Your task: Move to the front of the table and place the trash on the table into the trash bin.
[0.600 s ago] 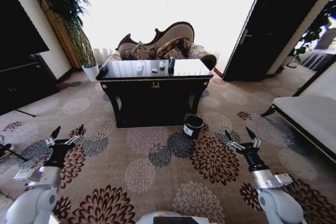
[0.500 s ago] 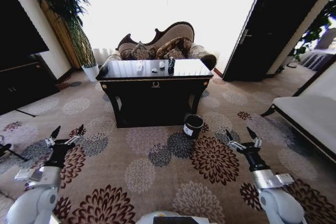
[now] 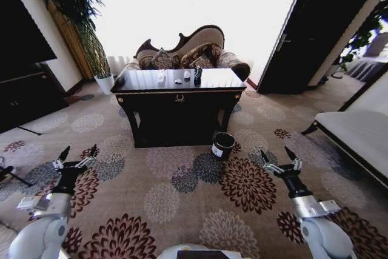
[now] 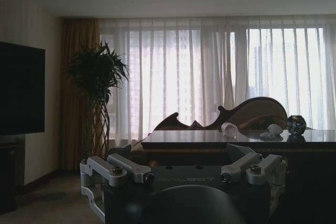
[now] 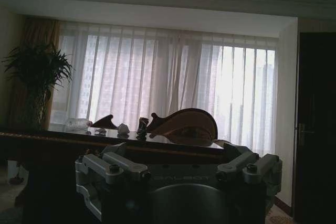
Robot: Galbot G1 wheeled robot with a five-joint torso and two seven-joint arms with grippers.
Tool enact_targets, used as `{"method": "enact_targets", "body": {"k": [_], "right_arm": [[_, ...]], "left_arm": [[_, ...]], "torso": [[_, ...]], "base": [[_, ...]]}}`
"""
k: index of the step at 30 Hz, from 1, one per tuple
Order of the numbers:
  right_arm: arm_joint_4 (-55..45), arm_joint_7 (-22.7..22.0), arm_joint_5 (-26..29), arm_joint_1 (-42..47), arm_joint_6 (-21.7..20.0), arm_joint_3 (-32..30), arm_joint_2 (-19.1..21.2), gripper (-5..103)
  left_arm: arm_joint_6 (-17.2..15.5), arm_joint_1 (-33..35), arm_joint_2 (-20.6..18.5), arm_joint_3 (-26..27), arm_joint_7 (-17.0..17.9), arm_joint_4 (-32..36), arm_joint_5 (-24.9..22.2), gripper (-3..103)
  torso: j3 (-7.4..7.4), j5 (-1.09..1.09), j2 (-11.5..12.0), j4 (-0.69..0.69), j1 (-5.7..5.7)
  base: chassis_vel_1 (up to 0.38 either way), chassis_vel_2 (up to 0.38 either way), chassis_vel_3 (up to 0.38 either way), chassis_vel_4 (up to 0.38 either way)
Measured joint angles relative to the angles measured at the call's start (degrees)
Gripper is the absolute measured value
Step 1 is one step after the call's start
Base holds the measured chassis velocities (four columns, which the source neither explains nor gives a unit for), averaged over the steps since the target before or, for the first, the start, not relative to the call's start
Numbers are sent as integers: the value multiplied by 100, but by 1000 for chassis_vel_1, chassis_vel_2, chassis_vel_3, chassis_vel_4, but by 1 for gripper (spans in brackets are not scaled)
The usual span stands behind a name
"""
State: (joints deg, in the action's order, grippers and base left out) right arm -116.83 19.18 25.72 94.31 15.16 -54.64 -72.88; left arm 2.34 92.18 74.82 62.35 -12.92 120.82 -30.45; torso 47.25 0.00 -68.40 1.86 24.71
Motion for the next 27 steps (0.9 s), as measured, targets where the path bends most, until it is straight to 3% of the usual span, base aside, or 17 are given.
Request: {"method": "enact_targets", "body": {"k": [12,20,27], "right_arm": [[-68,27,72,-7,5,-25,3,100],[-454,-63,123,35,-208,-276,112,100],[-683,-88,176,74,-284,-348,129,100]], "left_arm": [[-5,40,-15,132,-44,112,-36,100],[-504,106,-52,255,263,535,-298,100],[-575,80,-105,319,284,566,-280,100]], "torso": [[0,0,0,0,-1],[-1,0,-1,1,-2],[0,0,-1,0,-2]], "base": [[0,0,0,0],[-86,87,93,-93],[-197,203,190,-205]]}}
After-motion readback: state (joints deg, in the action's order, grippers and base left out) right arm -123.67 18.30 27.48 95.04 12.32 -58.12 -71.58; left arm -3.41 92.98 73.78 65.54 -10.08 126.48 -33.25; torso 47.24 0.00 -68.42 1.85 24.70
